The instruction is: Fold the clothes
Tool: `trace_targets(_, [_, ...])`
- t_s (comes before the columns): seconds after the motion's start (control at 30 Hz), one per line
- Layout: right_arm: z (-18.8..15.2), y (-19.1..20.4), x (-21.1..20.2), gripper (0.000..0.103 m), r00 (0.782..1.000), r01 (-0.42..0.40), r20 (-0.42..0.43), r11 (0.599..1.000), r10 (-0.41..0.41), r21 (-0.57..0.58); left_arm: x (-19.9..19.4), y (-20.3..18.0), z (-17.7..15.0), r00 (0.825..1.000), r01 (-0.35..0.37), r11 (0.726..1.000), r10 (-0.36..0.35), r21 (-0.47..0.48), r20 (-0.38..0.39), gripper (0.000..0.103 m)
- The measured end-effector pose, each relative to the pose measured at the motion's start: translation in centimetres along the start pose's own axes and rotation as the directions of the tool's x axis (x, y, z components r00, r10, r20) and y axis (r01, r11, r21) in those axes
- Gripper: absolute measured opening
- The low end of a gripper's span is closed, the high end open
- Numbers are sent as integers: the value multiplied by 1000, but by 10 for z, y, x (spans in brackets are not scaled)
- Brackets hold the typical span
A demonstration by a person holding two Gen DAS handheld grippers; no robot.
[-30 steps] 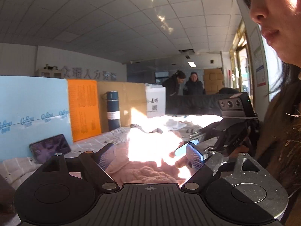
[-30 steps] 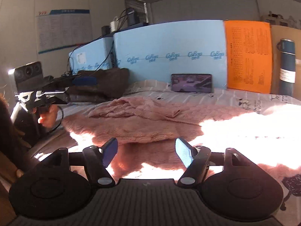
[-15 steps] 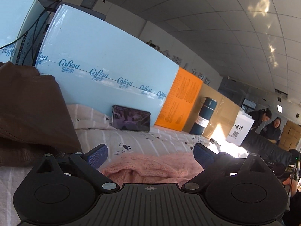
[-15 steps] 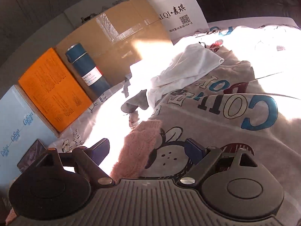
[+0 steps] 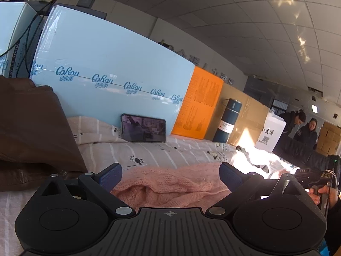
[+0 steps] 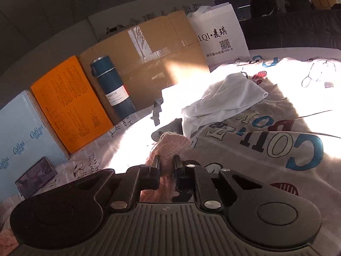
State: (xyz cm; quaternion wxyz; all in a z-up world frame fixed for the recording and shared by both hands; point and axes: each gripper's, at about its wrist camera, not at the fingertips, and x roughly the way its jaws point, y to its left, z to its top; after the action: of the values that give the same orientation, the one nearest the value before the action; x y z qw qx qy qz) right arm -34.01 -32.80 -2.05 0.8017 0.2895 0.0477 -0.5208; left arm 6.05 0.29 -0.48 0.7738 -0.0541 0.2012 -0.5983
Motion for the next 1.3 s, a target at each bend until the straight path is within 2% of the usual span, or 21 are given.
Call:
trace_targets(0.1, [14, 6, -36, 11, 992, 7, 123, 1000, -5, -23, 2, 0, 0, 1000, -11, 1000, 11, 0, -9, 99])
trace_targets(0.2, [21, 9, -54, 8, 978, 64, 202, 997, -52, -53, 2, 0, -1, 1000, -13, 1000, 13, 2, -11, 99])
trace_targets(0.33, [19, -2, -43, 9, 980, 142, 149, 988, -132, -55, 1, 1, -1, 1000, -29, 1000, 29, 0, -4, 100])
trace_targets(0.4, [16, -5, -34, 12, 986, 138, 97, 989, -133, -48, 1, 2, 0, 998, -58, 998, 58, -2, 1, 99])
trace_targets(0.43, [15, 0, -32, 13, 991, 111, 82, 992, -106, -59, 1, 2, 0, 997, -72, 997, 72, -3, 3, 100])
trace_targets(0.47, [14, 5, -29, 16, 995, 84, 67, 994, -79, -69, 2, 3, 0, 996, -85, 996, 85, -4, 6, 100])
trace_targets(0.5, [13, 11, -27, 29, 998, 52, 52, 995, -48, -80, 2, 3, 1, 995, -99, 995, 99, -5, 8, 99])
trace_targets(0.53, [13, 21, -25, 48, 999, 1, 37, 995, 2, -99, 2, 3, 1, 992, -124, 992, 124, -4, 10, 99])
trace_targets(0.6, [10, 49, -19, 58, 993, -117, -25, 983, 115, -143, 2, 4, 1, 983, -185, 983, 185, 10, 12, 99])
trace_targets(0.67, [6, 80, -10, 62, 966, -249, -115, 952, 231, -179, 3, 2, 1, 968, -250, 967, 249, 46, 20, 99])
trace_targets(0.7, [2, 96, -3, 64, 941, -318, -178, 932, 288, -175, 4, 1, 0, 961, -277, 958, 276, 68, 25, 99])
trace_targets(0.8, [-14, 146, 20, 66, 834, -483, -377, 863, 403, -145, 5, -2, -1, 952, -307, 945, 306, 115, 27, 99])
trace_targets(0.87, [-28, 178, 34, 67, 761, -552, -490, 821, 425, -144, 4, -3, -1, 951, -309, 942, 309, 130, 25, 100])
trace_targets(0.93, [-45, 200, 39, 68, 711, -579, -576, 800, 402, -156, 3, -4, -1, 951, -307, 942, 307, 138, 26, 100])
trace_targets(1.07, [-73, 207, 34, 73, 639, -646, -671, 736, 375, -204, -3, -3, 1, 958, -288, 951, 285, 115, 38, 100])
trace_targets(1.1, [-79, 208, 32, 73, 623, -661, -691, 719, 367, -213, -3, -3, 1, 959, -285, 952, 282, 111, 39, 100])
trace_targets(1.17, [-88, 203, 26, 76, 607, -682, -708, 695, 362, -230, -5, -3, 2, 963, -269, 958, 267, 103, 40, 100])
trace_targets(1.27, [-96, 197, 14, 78, 617, -701, -693, 660, 373, -269, -5, -5, 1, 966, -257, 961, 253, 106, 43, 100])
trace_targets(1.3, [-99, 196, 11, 69, 626, -703, -682, 652, 377, -284, -5, -5, 1, 967, -253, 961, 250, 108, 44, 100])
